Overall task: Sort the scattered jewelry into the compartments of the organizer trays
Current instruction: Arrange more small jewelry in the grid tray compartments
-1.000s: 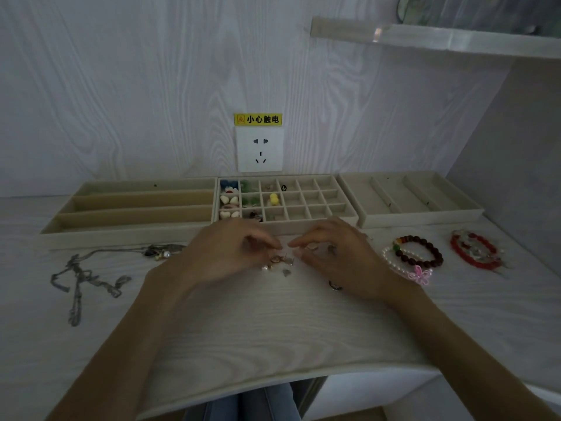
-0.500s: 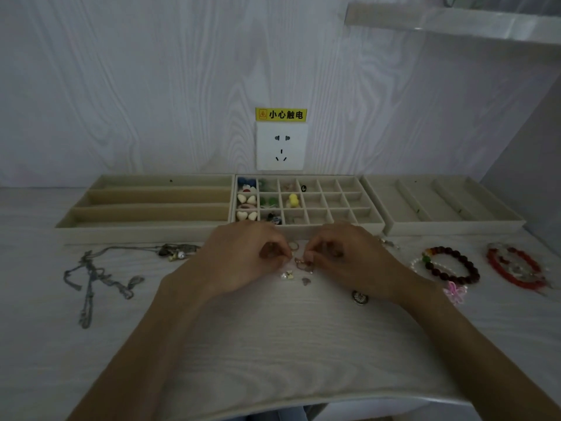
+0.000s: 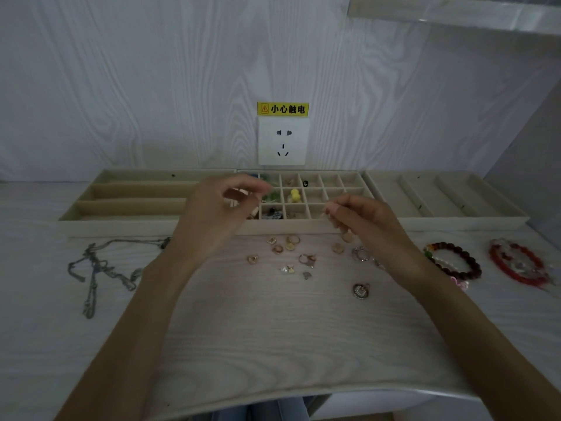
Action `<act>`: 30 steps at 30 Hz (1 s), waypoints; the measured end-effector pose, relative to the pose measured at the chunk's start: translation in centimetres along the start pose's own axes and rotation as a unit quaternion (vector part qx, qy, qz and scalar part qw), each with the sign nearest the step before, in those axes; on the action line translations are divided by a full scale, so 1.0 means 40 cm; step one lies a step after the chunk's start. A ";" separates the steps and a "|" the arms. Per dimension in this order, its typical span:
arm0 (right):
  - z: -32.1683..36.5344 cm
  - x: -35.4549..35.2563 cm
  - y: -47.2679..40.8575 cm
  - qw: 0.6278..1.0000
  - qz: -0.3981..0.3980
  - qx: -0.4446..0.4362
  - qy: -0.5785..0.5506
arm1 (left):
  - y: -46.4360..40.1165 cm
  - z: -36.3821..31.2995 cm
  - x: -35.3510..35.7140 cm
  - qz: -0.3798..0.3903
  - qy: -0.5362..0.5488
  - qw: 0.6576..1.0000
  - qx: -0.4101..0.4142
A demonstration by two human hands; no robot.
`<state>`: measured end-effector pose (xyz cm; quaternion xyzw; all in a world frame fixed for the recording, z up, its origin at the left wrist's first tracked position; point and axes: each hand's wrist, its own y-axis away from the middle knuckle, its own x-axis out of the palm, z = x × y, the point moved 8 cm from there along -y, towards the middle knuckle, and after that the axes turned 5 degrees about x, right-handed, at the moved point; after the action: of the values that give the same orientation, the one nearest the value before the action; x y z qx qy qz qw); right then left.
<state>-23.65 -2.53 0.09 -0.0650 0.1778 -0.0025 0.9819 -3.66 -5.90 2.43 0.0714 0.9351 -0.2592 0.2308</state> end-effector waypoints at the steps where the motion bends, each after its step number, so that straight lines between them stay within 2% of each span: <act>1: -0.003 -0.009 0.000 1.000 -0.012 -0.002 0.019 | 0.001 0.007 -0.018 -0.022 -0.021 1.000 -0.003; 4: -0.016 -0.015 0.003 0.982 -0.017 -0.032 0.183 | 0.008 0.026 -0.040 -0.025 -0.113 0.993 -0.017; 8: -0.043 -0.001 0.005 0.956 0.002 -0.037 0.290 | 0.024 0.040 -0.009 0.085 -0.154 0.984 -0.027; 14: -0.048 0.002 0.002 0.968 0.030 -0.036 0.247 | 0.044 0.055 0.031 0.210 -0.166 0.963 -0.040; 19: -0.050 0.001 0.005 0.966 0.028 -0.045 0.254 | 0.061 0.063 0.056 0.261 -0.125 0.955 -0.060; 25: -0.055 -0.012 0.002 0.967 0.029 -0.031 0.251 | 0.060 0.083 0.048 0.253 -0.134 0.955 -0.074; 28: -0.053 -0.033 0.000 0.966 0.017 -0.032 0.256 | 0.063 0.079 0.050 0.256 -0.092 0.959 -0.085; 30: -0.048 -0.044 0.000 0.967 0.009 -0.033 0.252 | 0.056 0.061 0.052 0.229 -0.041 0.968 -0.092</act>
<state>-25.97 -2.72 -1.06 -0.0934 0.4204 -0.0038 0.9025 -3.98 -5.24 -1.41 0.2517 0.9035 -0.1145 0.3276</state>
